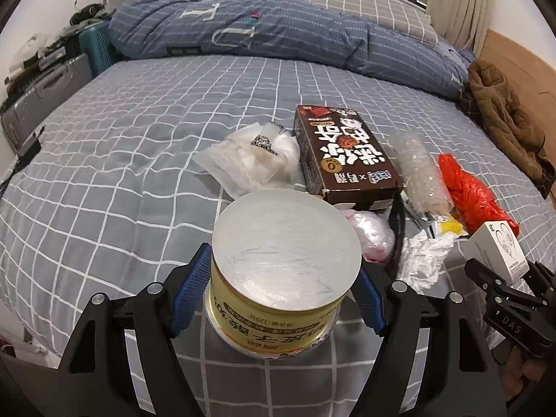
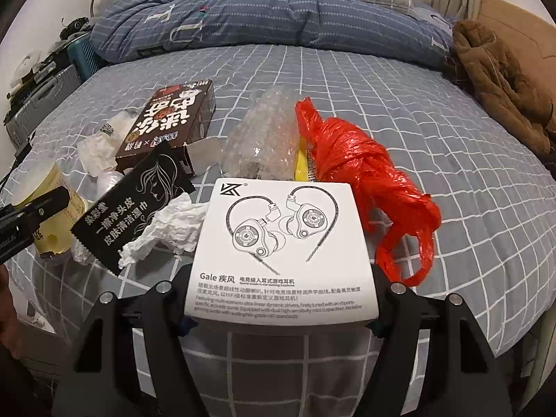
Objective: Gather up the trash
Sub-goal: 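Lift the can and the Gale box and carry both toward the floor bin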
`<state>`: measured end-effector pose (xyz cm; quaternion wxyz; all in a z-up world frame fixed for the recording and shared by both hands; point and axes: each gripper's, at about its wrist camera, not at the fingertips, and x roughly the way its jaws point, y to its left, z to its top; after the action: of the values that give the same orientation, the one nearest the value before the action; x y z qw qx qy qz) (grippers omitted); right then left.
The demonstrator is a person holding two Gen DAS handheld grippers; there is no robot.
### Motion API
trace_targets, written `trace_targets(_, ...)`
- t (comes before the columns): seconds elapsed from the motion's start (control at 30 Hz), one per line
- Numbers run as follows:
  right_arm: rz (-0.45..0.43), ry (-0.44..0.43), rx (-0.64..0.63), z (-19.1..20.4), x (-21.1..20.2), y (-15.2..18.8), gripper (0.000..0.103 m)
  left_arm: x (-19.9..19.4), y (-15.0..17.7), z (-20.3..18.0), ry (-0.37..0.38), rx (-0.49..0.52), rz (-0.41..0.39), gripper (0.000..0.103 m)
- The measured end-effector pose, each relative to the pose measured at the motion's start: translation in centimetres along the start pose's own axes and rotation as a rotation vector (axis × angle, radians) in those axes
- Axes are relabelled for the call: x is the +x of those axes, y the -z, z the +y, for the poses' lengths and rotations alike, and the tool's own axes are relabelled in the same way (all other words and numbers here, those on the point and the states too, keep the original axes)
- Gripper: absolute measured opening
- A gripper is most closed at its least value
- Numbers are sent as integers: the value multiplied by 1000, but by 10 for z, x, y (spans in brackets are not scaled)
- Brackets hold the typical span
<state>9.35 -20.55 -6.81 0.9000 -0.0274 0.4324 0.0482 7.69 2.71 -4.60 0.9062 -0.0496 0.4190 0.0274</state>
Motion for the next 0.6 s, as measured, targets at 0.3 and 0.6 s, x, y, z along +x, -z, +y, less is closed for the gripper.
trace_targets(0.3, -30, 4, 6, -1, -24, 2, 67, -14, 3, -2, 1, 0, 4, 73)
trace_targets(0.6, -53, -1, 4, 2, -43, 10, 67, -30, 19, -10, 9, 15, 3, 73)
